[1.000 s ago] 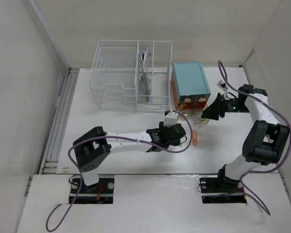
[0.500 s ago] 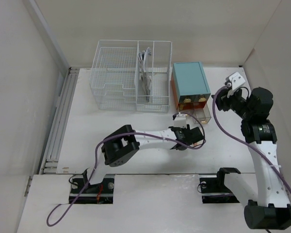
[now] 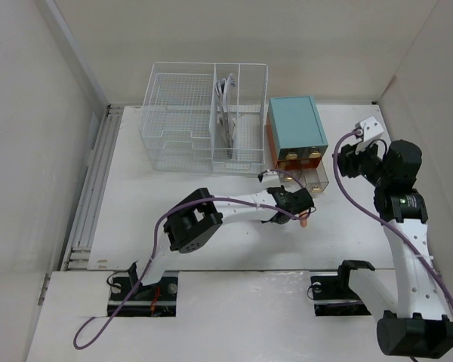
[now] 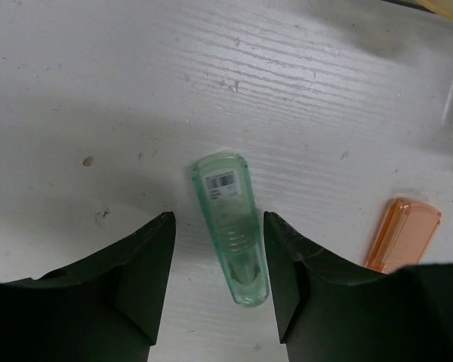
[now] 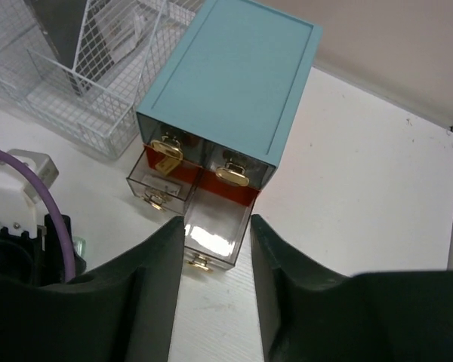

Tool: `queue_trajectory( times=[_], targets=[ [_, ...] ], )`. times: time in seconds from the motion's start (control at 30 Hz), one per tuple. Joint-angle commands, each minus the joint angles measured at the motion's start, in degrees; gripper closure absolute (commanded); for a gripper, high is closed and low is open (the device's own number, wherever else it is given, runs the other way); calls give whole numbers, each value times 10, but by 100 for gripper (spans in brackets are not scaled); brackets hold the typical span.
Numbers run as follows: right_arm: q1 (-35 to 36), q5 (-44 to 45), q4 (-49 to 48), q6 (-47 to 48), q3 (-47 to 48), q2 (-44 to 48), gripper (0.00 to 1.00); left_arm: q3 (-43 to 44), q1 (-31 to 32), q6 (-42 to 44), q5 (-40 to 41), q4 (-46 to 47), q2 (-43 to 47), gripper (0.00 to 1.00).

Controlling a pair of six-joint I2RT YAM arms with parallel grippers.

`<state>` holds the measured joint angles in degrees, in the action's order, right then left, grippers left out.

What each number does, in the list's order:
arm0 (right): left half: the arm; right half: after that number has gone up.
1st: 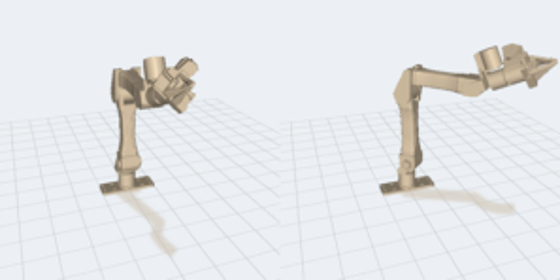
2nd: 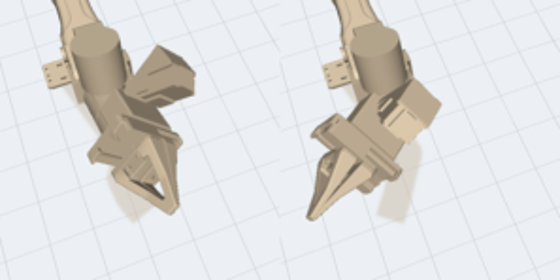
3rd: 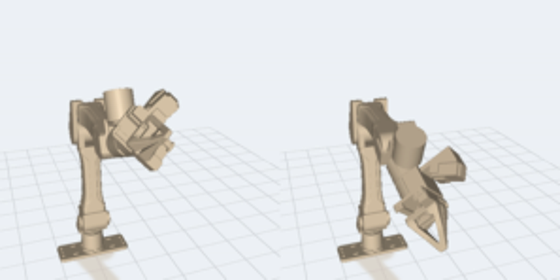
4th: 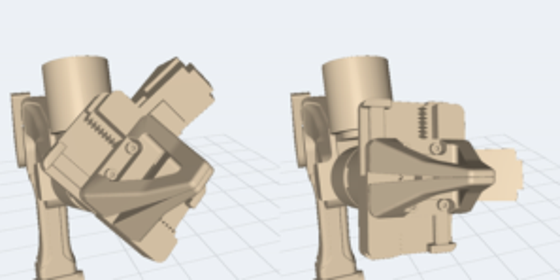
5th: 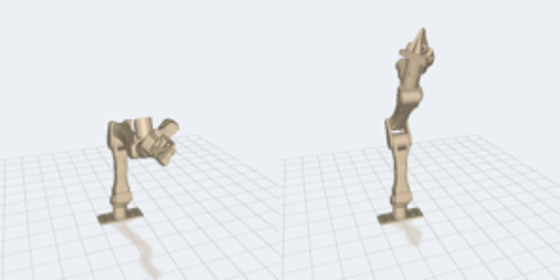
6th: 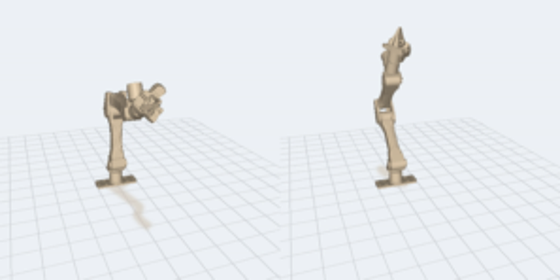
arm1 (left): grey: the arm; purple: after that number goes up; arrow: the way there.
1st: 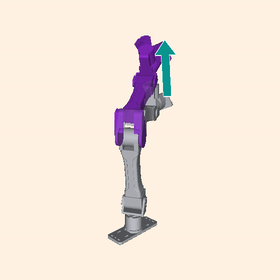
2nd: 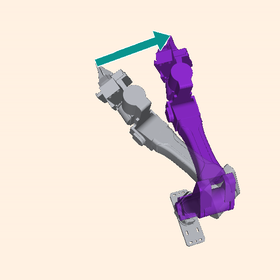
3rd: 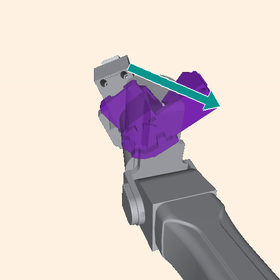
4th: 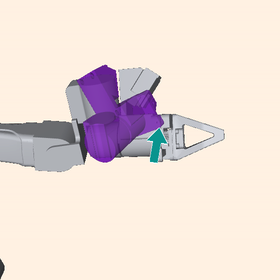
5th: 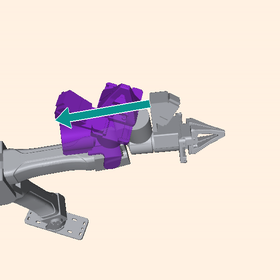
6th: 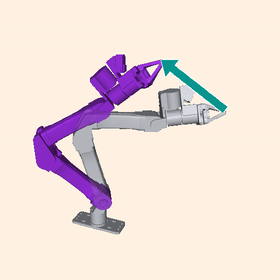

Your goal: Organize the desk

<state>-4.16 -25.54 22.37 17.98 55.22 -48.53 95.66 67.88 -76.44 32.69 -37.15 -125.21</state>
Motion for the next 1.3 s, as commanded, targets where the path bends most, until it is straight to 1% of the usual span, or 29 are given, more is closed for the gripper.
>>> queue_trajectory(
  times=[0.0, 0.03, 0.1, 0.17, 0.2, 0.3, 0.33, 0.4, 0.47, 0.5, 0.57, 0.63, 0.67, 0.7, 0.73, 0.77, 0.83, 0.87, 0.9, 0.93, 0.97, 1.0, 1.03, 1.1, 1.13, 1.17, 1.2, 1.23, 1.27],
  targets=[
    [-14, -20, 11, -11, 23, -8, 55, 12, -6, -22, -10, -41, -19, 53],
    [-14, -29, 30, -11, 23, -15, 61, 17, -6, -22, -10, -41, -25, 58],
    [-19, -29, 51, 2, 30, -15, 69, 17, -6, -17, -10, -41, -25, 64],
    [-19, -29, 64, 2, 30, -15, 72, 12, -6, -17, -10, -41, -25, 72],
    [-19, -24, 71, 8, 30, -15, 73, 12, -6, -17, -17, -36, -25, 79],
    [-19, -24, 108, 14, 30, -15, 77, 12, -6, -11, -17, -35, -25, 88],
    [-19, -24, 120, 22, 30, -28, 75, 6, -6, -11, -17, -35, -25, 94],
    [-19, -40, 152, 28, 30, -41, 46, 1, -6, -11, -17, -35, -6, 100],
    [-19, -82, 176, 43, 30, -65, 35, -11, -6, -11, -3, -35, 13, 100],
    [-19, -93, 193, 43, 30, -74, 26, -16, -6, -11, 4, -35, 25, 100],
    [-13, -94, 198, 52, 30, -94, 23, -33, 2, -11, 27, -35, 66, 100],
    [-13, -94, 209, 59, 37, -105, 28, -54, 9, -11, 40, -35, 112, 100],
    [-3, -94, 225, 105, 60, -115, 30, -61, 18, -11, 46, -35, 127, 100],
    [8, -67, 232, 121, 69, -123, 30, -68, 27, -11, 54, -35, 142, 100],
    [18, -66, 245, 150, 77, -130, 32, -84, 27, -11, 54, -35, 157, 100],
    [18, -72, 258, 241, 82, -130, 33, -93, 40, -11, 62, -35, 186, 100],
    [18, -72, 272, 298, 82, -130, 33, -124, 49, -11, 70, -35, 217, 100],
    [18, -83, 283, 382, 82, -123, 33, -136, 57, -11, 76, -41, 246, 100],
    [18, -94, 296, 424, 76, -115, 33, -147, 57, -11, 83, -41, 262, 100],
    [18, -116, 337, 477, 69, -115, 31, -169, 64, -1, 83, -41, 278, 100],
    [18, -129, 380, 559, 63, -115, 32, -181, 64, -1, 89, -47, 295, 100],
    [18, -136, 421, 742, 46, -115, 32, -194, 71, 4, 89, -47, 331, 100],
    [18, -136, 443, 806, 35, -110, 32, -208, 71, 4, 89, -47, 350, 100],
    [24, -94, 477, 910, 17, -110, 32, -255, 71, 25, 89, -47, 411, 100],
    [24, -78, 486, 1018, 1, -110, 32, -271, 71, 35, 84, -32, 433, 100],
    [24, -45, 486, 1065, -8, -110, 32, -288, 71, 50, 77, -19, 455, 100],
    [24, -34, 486, 1110, -14, -110, 36, -321, 71, 79, 70, -4, 476, 100],
    [24, -26, 493, 1181, -14, -110, 36, -336, 71, 95, 61, 28, 519, 100],
    [24, -15, 493, 1211, -14, -124, 37, -352, 71, 117, 41, 50, 540, 100]
  ],
)
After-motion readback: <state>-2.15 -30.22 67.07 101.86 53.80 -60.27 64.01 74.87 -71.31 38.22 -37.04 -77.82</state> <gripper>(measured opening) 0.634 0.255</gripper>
